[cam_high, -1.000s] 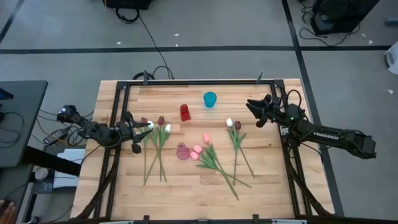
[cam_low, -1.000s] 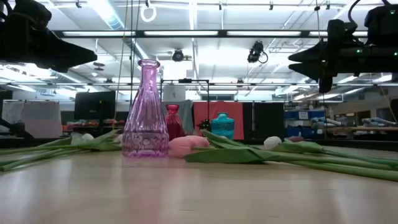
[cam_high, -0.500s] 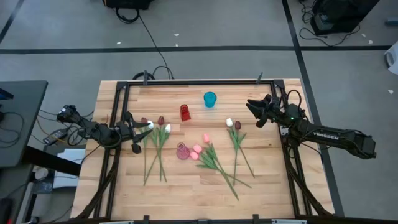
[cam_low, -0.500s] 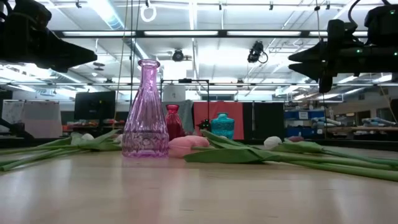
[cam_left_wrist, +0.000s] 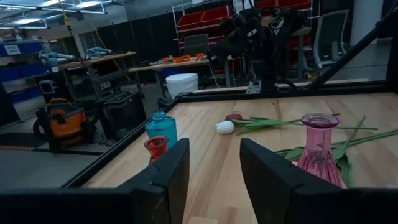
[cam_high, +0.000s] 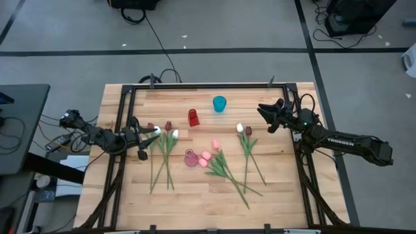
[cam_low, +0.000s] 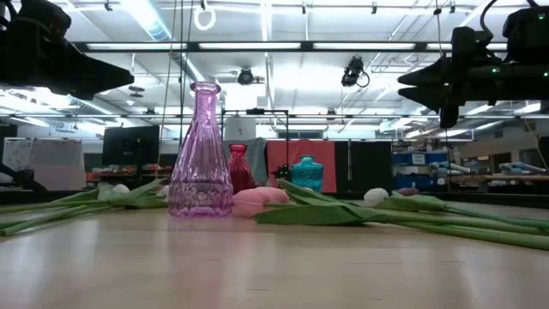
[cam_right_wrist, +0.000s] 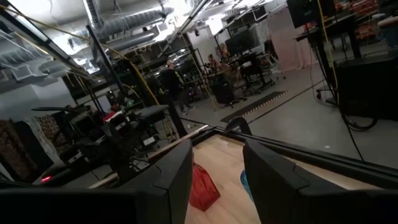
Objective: Sort flowers into vase by color
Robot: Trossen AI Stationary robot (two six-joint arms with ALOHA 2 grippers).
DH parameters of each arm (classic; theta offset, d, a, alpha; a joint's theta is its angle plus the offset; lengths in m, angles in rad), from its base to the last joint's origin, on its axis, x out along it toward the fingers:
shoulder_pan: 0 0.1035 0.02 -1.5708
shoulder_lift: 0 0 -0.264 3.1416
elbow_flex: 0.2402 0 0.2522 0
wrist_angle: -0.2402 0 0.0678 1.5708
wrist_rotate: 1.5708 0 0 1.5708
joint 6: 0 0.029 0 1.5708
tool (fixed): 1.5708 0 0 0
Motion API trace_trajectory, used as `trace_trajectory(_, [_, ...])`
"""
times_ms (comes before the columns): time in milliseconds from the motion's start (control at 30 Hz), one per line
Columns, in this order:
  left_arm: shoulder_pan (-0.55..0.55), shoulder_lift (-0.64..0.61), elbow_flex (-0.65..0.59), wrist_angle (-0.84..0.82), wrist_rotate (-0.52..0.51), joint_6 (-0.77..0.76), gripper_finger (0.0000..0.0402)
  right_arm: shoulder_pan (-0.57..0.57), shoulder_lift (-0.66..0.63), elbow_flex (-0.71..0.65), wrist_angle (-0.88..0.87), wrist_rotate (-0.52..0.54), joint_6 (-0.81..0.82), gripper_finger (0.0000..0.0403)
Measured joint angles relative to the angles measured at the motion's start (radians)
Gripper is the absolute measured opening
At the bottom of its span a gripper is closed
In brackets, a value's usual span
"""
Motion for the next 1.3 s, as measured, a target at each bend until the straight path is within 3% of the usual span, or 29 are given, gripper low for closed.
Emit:
trace_trajectory(633, [0.0,0.0,0.0,0.007,0.0,-0.002,0.0147,0.0,0.0,0.0,0.0,0.0,0.0,0.0154])
trace_trajectory(800, [0.0,0.0,0.0,0.143,0.028,-0.179,0.0147,0.0,0.0,0.0,0.0,0.0,0.0,0.0154])
trace_trajectory(1033, [0.0,0.0,0.0,0.296,0.027,-0.179,0.0147,0.0,0.0,0.0,0.0,0.0,0.0,0.0154])
trace_trajectory(1300, [0.0,0.0,0.0,0.34,0.026,-0.179,0.0147,0.0,0.0,0.0,0.067,0.008,0.041,0.0154])
